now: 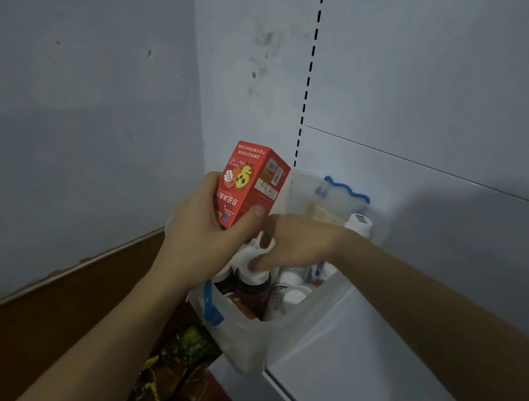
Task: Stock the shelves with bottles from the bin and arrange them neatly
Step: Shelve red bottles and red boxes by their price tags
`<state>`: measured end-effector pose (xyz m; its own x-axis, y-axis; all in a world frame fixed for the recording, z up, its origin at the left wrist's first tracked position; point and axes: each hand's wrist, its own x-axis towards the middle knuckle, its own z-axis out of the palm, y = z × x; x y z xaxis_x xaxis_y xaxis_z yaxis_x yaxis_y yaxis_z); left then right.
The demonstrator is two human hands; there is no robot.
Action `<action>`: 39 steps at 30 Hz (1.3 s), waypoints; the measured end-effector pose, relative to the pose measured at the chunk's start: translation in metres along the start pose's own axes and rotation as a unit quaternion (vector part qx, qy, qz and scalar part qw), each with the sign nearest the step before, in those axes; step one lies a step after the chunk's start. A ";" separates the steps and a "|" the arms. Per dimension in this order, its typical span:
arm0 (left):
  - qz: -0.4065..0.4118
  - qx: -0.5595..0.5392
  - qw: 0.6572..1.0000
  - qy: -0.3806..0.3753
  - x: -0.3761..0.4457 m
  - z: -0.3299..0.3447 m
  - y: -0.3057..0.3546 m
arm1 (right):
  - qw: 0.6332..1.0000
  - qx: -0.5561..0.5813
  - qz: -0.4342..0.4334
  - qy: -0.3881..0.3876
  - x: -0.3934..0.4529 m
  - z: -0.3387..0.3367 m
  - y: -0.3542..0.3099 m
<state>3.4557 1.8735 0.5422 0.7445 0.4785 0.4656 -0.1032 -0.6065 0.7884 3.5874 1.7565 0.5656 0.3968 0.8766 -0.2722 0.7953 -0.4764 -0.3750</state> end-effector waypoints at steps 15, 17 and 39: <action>-0.010 -0.178 0.984 0.025 -0.004 -0.006 0.034 | 0.985 0.084 0.020 0.147 -0.032 -0.020 0.020; -0.015 -0.270 0.963 0.015 -0.012 -0.002 0.051 | 0.945 0.239 0.014 0.222 -0.056 -0.023 0.034; -0.155 -0.669 0.719 -0.104 -0.172 0.229 0.218 | 0.637 0.461 0.165 0.595 -0.376 0.058 0.122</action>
<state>3.4558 1.5134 0.5420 0.9372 0.2682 0.2230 -0.3488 0.7307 0.5869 3.5087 1.3649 0.5706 0.9757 -0.1125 0.1879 0.1885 -0.0050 -0.9821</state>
